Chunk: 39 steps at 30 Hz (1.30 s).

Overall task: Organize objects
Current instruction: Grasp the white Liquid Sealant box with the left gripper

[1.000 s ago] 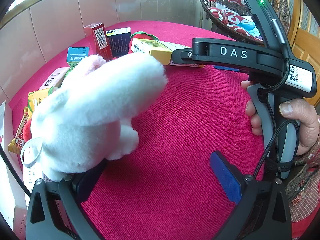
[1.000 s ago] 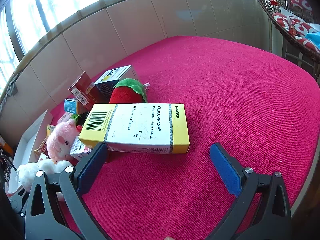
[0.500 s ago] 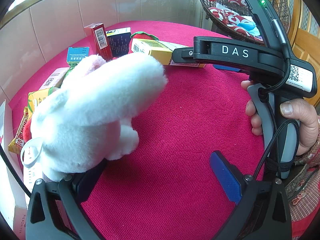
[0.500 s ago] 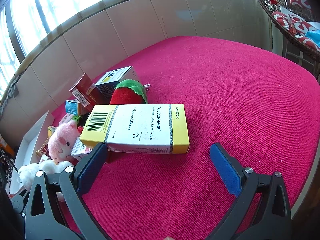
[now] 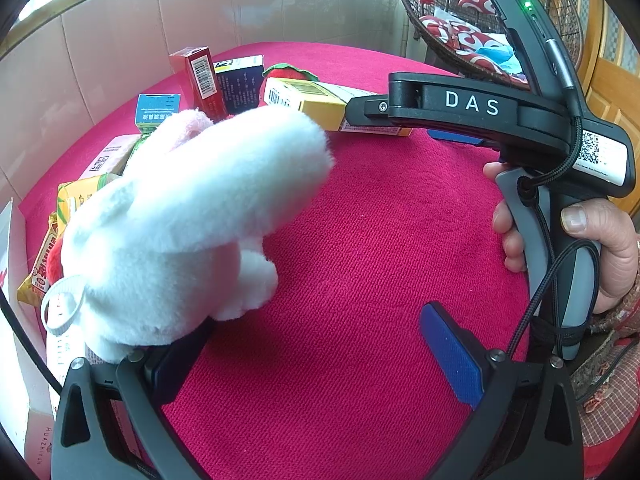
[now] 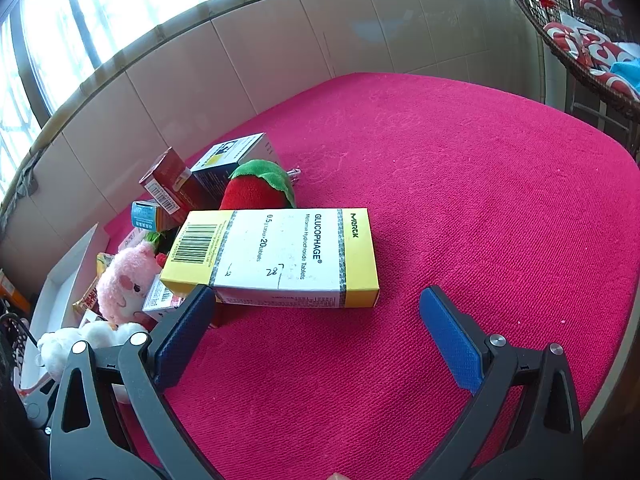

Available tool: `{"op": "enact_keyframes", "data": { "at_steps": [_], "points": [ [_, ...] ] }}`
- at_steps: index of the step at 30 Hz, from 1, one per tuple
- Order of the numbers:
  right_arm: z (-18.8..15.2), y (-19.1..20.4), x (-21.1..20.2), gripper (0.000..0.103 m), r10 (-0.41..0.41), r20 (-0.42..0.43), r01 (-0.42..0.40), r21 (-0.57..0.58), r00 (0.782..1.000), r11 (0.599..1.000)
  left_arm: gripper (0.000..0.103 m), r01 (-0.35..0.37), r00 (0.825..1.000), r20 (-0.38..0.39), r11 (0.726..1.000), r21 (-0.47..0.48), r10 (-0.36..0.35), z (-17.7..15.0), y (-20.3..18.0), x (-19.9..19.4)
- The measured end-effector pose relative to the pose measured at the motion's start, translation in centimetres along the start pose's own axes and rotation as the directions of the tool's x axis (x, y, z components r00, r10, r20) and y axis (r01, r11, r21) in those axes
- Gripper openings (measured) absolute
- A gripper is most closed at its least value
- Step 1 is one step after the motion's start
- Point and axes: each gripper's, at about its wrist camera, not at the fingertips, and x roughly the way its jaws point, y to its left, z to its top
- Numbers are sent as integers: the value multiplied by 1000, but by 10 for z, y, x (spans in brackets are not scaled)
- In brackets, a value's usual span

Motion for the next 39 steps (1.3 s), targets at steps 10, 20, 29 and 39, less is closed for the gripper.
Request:
{"op": "enact_keyframes", "data": {
  "at_steps": [10, 20, 29, 39],
  "points": [
    [0, 0, 0, 103, 3, 1, -3, 2, 1000, 1000, 103, -36, 999, 2, 999, 4, 35, -2, -2, -3],
    [1, -4, -1, 103, 49, 15, -49, 46, 999, 998, 103, -176, 955, 251, 983, 60, 156, -1, -24, -73],
    [0, -7, -2, 103, 74, 15, -74, 76, 997, 994, 103, -211, 926, 279, 962, -174, 254, -30, 29, -134],
    [-1, -7, -3, 103, 78, 15, -79, 82, 997, 993, 103, -207, 969, 63, 919, -336, 241, -76, 76, -103]
  ]
}}
